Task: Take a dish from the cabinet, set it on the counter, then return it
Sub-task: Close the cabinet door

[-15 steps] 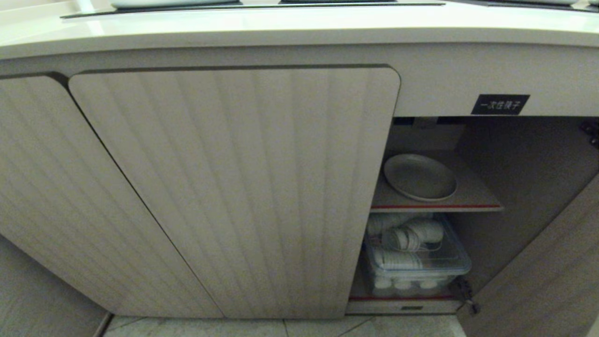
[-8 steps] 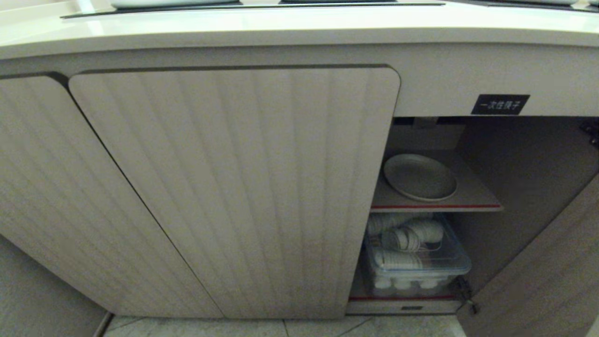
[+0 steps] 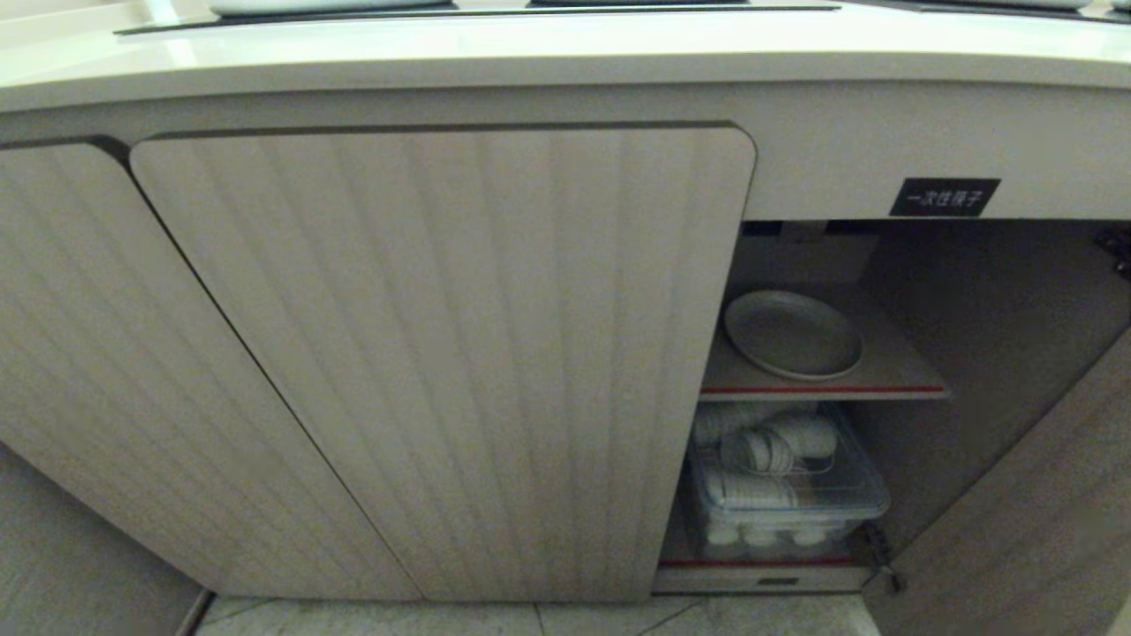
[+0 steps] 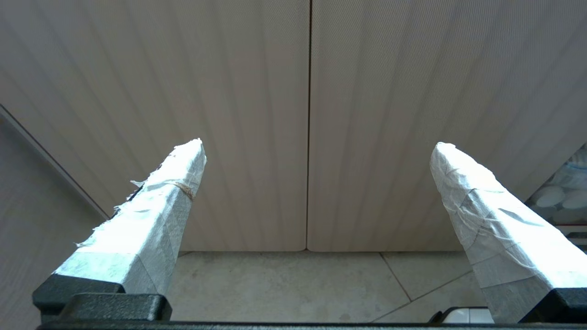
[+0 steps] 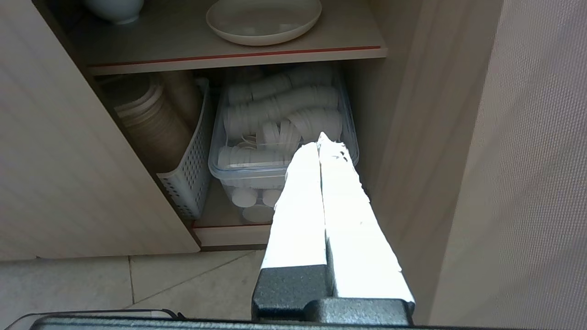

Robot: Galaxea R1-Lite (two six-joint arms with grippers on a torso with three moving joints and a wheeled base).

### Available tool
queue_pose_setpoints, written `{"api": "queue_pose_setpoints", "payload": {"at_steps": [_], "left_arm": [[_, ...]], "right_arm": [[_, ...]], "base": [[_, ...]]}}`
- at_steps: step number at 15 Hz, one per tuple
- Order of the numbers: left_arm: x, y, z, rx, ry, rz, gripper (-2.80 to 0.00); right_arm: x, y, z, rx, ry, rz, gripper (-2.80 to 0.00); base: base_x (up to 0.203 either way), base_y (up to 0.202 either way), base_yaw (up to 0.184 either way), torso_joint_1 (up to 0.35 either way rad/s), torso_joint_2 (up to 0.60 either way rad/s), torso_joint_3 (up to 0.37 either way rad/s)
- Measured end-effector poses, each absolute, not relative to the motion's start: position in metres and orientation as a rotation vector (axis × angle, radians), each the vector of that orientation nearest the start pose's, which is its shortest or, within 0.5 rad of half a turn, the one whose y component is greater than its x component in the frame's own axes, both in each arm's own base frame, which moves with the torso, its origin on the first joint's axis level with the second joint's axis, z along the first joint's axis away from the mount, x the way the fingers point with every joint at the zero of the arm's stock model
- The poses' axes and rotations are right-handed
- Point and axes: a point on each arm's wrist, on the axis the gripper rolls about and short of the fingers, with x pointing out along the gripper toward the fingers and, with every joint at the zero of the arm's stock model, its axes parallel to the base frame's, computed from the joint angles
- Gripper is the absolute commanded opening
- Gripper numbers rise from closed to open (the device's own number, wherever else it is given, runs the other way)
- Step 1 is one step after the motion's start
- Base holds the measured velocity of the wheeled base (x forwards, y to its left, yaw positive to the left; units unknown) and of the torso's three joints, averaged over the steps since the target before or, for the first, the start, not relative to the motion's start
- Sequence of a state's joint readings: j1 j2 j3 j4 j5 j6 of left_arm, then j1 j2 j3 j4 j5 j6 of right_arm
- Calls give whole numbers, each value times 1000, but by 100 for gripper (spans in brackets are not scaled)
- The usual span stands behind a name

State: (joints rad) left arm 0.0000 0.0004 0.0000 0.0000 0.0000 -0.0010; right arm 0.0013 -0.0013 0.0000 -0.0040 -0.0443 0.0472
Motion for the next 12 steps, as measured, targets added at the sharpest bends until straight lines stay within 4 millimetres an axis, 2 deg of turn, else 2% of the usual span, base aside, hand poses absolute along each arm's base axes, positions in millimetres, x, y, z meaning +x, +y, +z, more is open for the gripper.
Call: {"api": "queue_pose_setpoints", "payload": {"at_steps": [12], "left_arm": [[-23,0,75,-2,0,0,0]], "right_arm": [[-23,-1,76,48,-7,-43,-280]], "base": [[-5,0,0,1,0,0]]}}
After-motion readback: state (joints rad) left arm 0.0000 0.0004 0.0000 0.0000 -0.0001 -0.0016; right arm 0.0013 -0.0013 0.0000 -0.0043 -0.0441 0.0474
